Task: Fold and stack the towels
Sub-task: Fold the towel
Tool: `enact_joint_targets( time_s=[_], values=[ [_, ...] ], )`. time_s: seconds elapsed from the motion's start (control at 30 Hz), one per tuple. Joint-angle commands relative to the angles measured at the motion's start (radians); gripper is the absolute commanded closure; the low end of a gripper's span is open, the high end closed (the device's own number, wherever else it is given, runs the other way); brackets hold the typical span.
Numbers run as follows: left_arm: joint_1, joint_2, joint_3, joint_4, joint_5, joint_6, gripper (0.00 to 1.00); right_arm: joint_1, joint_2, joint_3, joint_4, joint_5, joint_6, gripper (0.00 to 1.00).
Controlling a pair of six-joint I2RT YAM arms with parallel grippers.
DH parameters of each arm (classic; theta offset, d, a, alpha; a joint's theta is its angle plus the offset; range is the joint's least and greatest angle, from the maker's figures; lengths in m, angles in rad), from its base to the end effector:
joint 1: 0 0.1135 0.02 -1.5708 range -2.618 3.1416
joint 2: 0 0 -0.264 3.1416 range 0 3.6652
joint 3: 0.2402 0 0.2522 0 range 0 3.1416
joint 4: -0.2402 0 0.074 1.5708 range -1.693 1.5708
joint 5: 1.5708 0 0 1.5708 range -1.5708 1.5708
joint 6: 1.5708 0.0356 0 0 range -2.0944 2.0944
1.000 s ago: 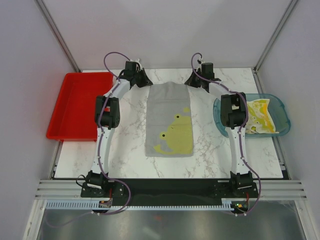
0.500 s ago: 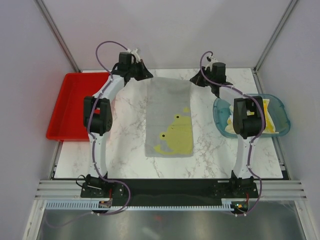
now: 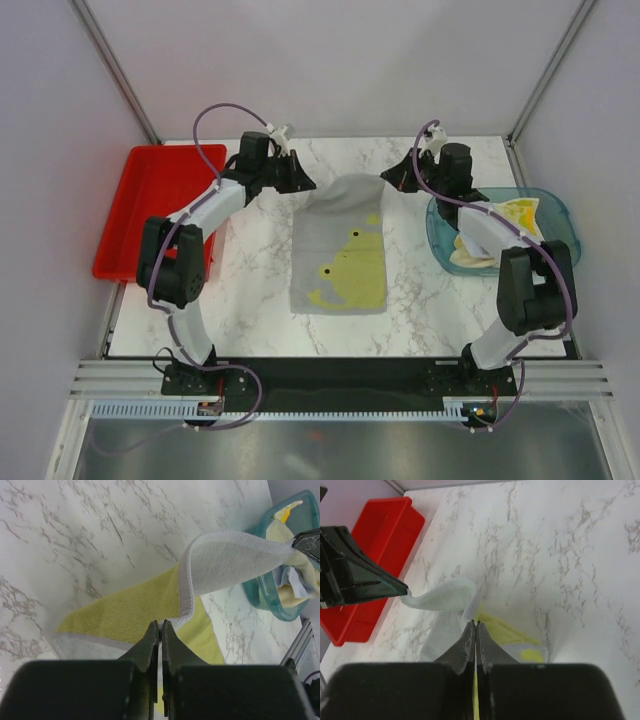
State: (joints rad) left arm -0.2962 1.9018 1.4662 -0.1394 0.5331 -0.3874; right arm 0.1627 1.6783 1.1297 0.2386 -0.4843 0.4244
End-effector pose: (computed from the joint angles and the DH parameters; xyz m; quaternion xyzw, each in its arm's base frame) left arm 0.4165 -0.1460 0.2573 0.0870 0.8524 -0.3725 0.3565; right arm 0.3813 0.0794 0.2672 -0.0378 0.7960 0.3510 0.4917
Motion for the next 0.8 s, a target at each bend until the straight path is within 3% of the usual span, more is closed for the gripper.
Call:
enact_joint_targets(
  time_s=[0.0,0.4,0.77],
  values=[
    [-0.011,-0.144,-0.084,0.067,-0.005,0.055,0.98,0.031,-0.129,-0.117,0.004,0.006,-0.039,1.00],
    [-0.103,-0.553,-0.519,0.058,-0.105,0.056,0.98,0.201,-0.505,-0.442,-0.143,0.197,-0.030,1.00],
    [-0.219,-0.691,-0.708,-0.045,-0.277,-0.019,0.98,0.254,-0.712,-0.669,-0.211,0.224,0.040,1.00]
  ],
)
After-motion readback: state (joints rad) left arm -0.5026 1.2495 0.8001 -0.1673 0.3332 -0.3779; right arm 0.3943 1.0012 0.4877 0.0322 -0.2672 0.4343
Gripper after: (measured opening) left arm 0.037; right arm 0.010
